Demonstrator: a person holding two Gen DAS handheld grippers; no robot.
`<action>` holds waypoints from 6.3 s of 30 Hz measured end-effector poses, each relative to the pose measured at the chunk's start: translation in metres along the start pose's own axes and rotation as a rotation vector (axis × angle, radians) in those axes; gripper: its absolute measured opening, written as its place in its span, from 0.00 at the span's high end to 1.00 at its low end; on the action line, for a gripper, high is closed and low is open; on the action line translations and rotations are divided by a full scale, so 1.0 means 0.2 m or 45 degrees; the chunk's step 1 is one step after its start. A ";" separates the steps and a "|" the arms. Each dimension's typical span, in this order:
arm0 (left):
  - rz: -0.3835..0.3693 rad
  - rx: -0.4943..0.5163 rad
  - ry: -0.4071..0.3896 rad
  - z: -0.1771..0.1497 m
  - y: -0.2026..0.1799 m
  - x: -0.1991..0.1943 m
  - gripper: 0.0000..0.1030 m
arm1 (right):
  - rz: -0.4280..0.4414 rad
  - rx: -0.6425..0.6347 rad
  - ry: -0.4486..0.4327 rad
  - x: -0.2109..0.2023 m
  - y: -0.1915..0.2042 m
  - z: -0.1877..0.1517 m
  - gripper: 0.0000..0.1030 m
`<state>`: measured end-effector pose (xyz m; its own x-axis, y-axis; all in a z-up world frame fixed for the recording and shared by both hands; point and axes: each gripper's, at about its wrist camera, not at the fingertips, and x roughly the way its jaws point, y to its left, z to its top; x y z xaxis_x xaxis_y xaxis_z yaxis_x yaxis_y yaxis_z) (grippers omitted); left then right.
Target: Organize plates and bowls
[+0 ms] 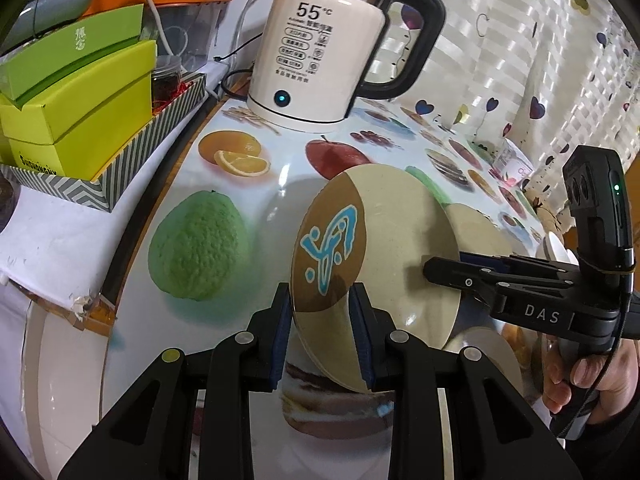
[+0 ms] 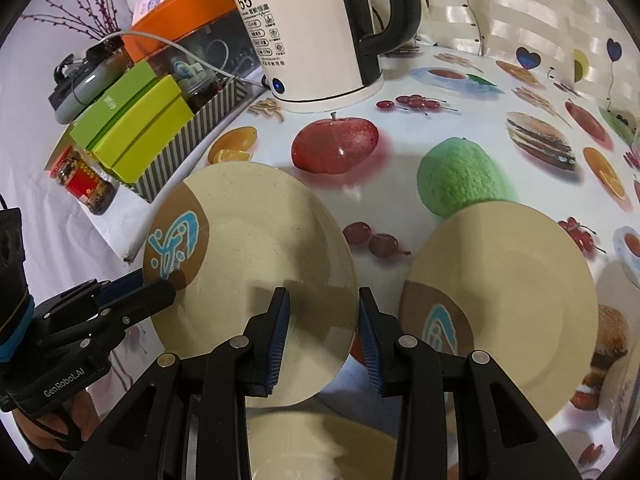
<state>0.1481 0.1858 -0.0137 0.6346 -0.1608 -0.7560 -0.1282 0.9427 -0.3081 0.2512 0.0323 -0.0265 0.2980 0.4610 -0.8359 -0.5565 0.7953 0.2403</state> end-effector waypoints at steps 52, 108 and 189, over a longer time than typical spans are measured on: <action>-0.072 0.156 0.111 -0.38 -0.48 -0.24 0.71 | -0.063 0.021 0.073 -0.45 -0.12 -0.59 0.67; -0.020 0.135 0.080 -0.52 -0.45 -0.10 0.58 | -0.174 -0.011 -0.033 -0.35 -0.08 -0.72 0.56; -0.216 0.269 0.096 0.09 -0.57 0.05 0.58 | -0.049 0.479 -0.288 -0.63 -0.42 -0.57 0.50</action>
<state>0.1823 0.0810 0.0243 0.5739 -0.3350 -0.7473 0.1419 0.9394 -0.3122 0.1722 -0.1383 0.0016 0.4986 0.4693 -0.7288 -0.2330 0.8824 0.4088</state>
